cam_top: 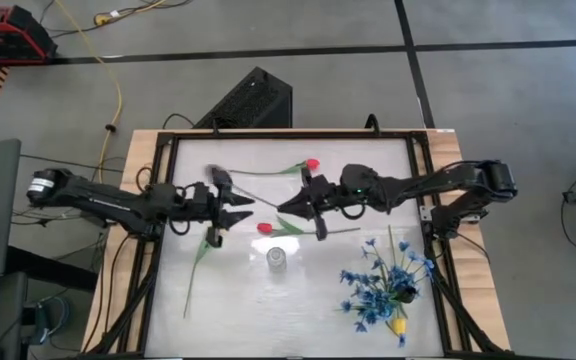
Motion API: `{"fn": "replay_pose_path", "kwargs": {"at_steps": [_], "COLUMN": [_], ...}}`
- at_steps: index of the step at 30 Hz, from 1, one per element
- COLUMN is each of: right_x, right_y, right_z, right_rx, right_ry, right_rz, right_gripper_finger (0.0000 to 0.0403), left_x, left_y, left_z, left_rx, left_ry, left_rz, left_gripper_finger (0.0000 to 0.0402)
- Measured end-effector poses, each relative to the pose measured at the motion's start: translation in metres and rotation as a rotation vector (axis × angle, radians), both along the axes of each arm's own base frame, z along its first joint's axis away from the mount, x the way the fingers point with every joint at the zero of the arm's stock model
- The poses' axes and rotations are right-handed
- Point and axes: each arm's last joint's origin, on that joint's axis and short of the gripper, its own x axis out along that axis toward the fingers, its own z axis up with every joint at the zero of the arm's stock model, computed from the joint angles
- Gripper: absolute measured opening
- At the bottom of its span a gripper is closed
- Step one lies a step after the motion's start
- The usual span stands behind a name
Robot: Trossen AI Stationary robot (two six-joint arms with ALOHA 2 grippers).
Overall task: Sort flowers into vase by color
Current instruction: Put the black flower into the blue vase
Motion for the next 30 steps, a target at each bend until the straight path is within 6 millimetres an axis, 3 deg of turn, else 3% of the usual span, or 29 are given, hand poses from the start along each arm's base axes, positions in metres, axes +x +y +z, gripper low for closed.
{"fn": "replay_pose_path", "kwargs": {"at_steps": [6,10,14,19,24,30], "right_x": [0.012,0.014,0.012,0.004,0.001,0.002], "right_y": [-0.006,-0.006,-0.006,-0.008,-0.005,0.006], "right_z": [-0.019,-0.024,-0.020,-0.005,-0.001,-0.003], "right_rx": [0.032,0.046,0.046,0.037,0.015,0.012], "right_ry": [0.054,0.077,0.065,0.012,-0.005,0.004], "right_rz": [-0.039,-0.039,-0.039,-0.062,-0.060,-0.029], "right_gripper_finger": [0.0027,0.0028,0.0027,0.0028,0.0028,0.0029], "left_x": [0.032,0.043,0.044,0.041,0.036,0.033], "left_y": [-0.008,-0.009,-0.008,-0.012,-0.008,-0.006], "left_z": [0.010,0.016,0.016,0.012,0.013,0.024], "left_rx": [0.058,0.059,0.050,0.077,0.051,0.069], "left_ry": [-0.001,0.000,0.030,0.112,0.155,0.055], "left_rz": [-0.033,-0.020,-0.003,-0.152,-0.055,0.014], "left_gripper_finger": [0.0126,0.0126,0.0126,0.0126,0.0126,0.0126]}}
